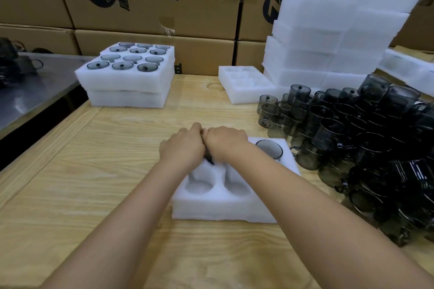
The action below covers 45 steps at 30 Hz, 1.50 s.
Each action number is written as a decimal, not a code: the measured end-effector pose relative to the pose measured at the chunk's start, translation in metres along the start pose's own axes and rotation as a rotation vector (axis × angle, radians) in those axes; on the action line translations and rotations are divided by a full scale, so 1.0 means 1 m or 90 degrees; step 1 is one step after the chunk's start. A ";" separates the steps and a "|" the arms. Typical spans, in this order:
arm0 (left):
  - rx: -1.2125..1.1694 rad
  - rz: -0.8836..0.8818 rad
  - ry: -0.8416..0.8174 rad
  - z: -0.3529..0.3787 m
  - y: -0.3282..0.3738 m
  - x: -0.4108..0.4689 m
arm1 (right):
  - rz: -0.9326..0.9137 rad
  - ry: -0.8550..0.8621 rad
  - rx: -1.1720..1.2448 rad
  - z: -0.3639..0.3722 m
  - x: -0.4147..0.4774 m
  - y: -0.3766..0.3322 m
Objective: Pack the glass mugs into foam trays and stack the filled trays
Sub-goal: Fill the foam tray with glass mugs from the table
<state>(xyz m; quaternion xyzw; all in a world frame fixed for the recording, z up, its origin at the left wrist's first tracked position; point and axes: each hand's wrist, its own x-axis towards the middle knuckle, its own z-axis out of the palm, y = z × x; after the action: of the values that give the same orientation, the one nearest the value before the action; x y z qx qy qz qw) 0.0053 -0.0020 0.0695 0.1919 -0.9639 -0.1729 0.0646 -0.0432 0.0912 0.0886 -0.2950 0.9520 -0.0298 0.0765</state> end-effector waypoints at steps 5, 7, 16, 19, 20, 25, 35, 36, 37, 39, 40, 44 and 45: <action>0.017 0.014 0.032 0.004 0.002 -0.004 | -0.046 0.025 -0.012 0.003 0.000 0.004; -0.078 0.024 0.030 0.005 -0.002 -0.002 | -0.042 0.037 -0.004 0.005 0.001 0.005; -0.939 -0.013 -0.017 0.025 -0.048 -0.034 | -0.010 0.364 0.098 0.001 -0.025 0.010; -0.960 0.008 -0.033 0.025 -0.052 -0.036 | 0.086 0.506 0.042 -0.015 -0.051 0.037; -0.968 0.007 -0.033 0.025 -0.051 -0.036 | 0.143 0.560 -0.011 -0.018 -0.061 0.053; -0.983 -0.022 -0.016 0.022 -0.047 -0.035 | 0.493 0.372 -0.107 -0.023 -0.099 0.118; -0.996 -0.032 -0.009 0.022 -0.047 -0.034 | 0.445 0.337 -0.124 -0.015 -0.098 0.126; -0.996 -0.031 -0.009 0.021 -0.047 -0.034 | 0.398 0.385 -0.075 -0.015 -0.101 0.124; -0.996 -0.027 -0.011 0.020 -0.046 -0.035 | 0.335 0.432 0.002 -0.016 -0.103 0.120; -0.997 -0.019 -0.010 0.018 -0.045 -0.036 | 0.207 0.492 0.224 -0.017 -0.108 0.109; -0.989 -0.015 -0.004 0.017 -0.043 -0.037 | 0.162 0.495 0.349 -0.017 -0.111 0.102; -0.711 0.101 0.155 0.001 -0.033 -0.049 | 0.093 0.480 0.759 -0.006 -0.115 0.077; -0.611 0.164 0.191 -0.005 -0.027 -0.054 | 0.099 0.473 0.799 -0.001 -0.114 0.074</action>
<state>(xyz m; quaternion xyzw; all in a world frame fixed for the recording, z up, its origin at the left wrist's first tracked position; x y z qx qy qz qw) 0.0652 -0.0064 0.0615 0.0431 -0.7721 -0.5565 0.3038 0.0084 0.2173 0.0966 -0.0979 0.7371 -0.6619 -0.0949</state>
